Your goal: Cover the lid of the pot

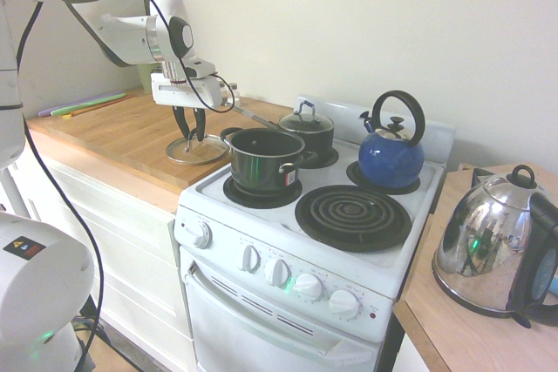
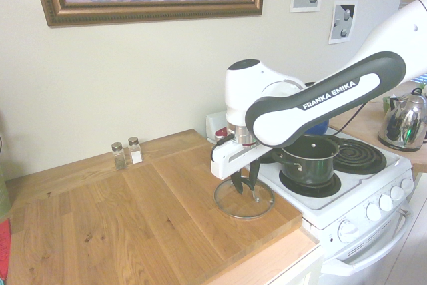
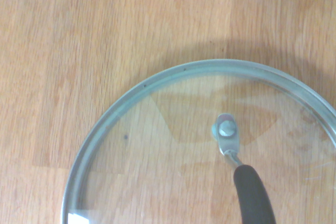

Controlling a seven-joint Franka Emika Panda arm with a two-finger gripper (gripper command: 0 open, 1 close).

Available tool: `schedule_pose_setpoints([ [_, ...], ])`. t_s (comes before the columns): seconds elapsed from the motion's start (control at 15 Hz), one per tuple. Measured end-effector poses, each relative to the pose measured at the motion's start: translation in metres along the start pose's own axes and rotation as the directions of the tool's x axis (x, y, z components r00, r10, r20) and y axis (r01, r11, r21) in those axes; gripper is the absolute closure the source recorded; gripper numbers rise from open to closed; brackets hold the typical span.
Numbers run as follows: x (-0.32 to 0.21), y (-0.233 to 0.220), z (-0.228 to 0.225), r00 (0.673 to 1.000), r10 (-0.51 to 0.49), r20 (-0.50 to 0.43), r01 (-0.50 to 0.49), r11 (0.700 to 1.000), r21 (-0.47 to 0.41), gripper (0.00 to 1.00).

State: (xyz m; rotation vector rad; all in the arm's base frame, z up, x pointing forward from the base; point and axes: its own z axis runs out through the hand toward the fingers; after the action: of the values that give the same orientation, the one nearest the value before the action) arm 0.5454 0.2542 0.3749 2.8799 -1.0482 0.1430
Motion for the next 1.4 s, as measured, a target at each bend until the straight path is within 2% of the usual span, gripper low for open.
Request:
schedule_pose_setpoints([
  [0.47, -0.001, -0.002, -0.005, 1.0, -0.001, -0.004, 0.001, 1.0, 0.009, 1.0],
  [0.67, -0.006, -0.002, -0.021, 1.0, -0.006, -0.014, 0.006, 1.0, 0.022, 1.0],
  [1.2, 0.004, 0.02, -0.15, 0.997, 0.066, -0.049, -0.06, 0.991, 0.123, 1.0],
  [1.4, 0.039, 0.045, -0.184, 0.987, 0.148, -0.059, -0.138, 0.98, 0.144, 1.0],
])
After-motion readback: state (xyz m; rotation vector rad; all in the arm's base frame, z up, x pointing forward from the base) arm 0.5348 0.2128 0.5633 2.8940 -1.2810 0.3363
